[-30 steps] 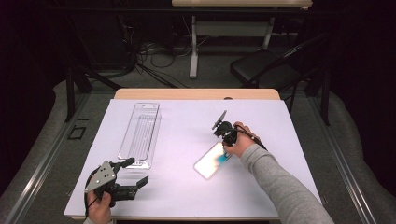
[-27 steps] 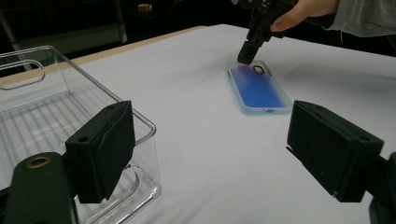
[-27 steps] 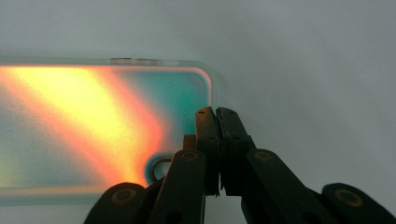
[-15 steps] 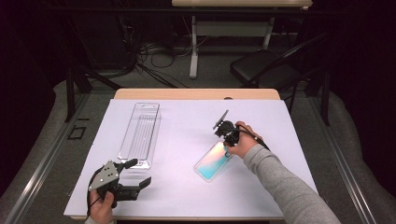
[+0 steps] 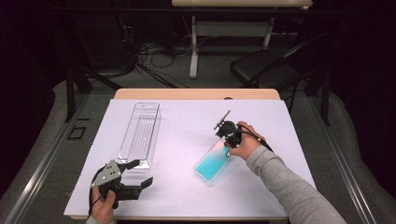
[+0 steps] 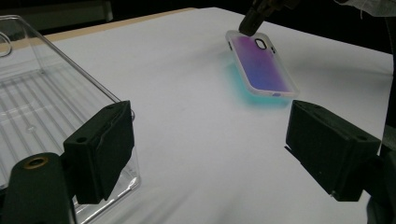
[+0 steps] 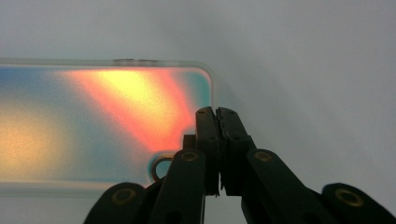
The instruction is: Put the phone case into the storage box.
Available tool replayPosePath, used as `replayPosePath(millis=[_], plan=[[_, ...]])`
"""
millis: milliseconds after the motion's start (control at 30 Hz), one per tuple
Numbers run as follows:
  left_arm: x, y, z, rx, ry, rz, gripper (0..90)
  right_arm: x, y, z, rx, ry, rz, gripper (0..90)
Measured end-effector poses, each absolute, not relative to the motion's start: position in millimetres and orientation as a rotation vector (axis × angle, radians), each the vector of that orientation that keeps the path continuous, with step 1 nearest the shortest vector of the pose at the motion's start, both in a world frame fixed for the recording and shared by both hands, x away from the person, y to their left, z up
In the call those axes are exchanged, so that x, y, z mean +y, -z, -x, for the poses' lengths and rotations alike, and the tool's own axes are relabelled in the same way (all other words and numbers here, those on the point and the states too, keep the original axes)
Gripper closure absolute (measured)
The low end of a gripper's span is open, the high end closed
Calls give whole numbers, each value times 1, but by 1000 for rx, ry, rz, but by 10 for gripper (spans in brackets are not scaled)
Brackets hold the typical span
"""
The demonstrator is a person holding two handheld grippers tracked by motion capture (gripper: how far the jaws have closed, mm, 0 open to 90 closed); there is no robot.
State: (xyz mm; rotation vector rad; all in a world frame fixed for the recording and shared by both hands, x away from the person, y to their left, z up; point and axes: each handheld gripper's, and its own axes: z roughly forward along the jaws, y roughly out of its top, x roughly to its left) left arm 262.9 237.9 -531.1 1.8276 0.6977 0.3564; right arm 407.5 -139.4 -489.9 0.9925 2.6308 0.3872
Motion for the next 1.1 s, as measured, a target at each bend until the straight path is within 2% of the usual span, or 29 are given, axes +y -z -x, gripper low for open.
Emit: replayPosePath(millis=[633, 967, 1100], plan=[[226, 527, -265, 723, -332, -1834, 163, -134, 462, -376, 2518, -527, -838, 888], [222, 523, -268, 722, -312, -1832, 232, -130, 448, -358, 2384, -643, -745, 888], [221, 521, -269, 728, -306, -1820, 234, -129, 448, -354, 2341, -679, -710, 887]])
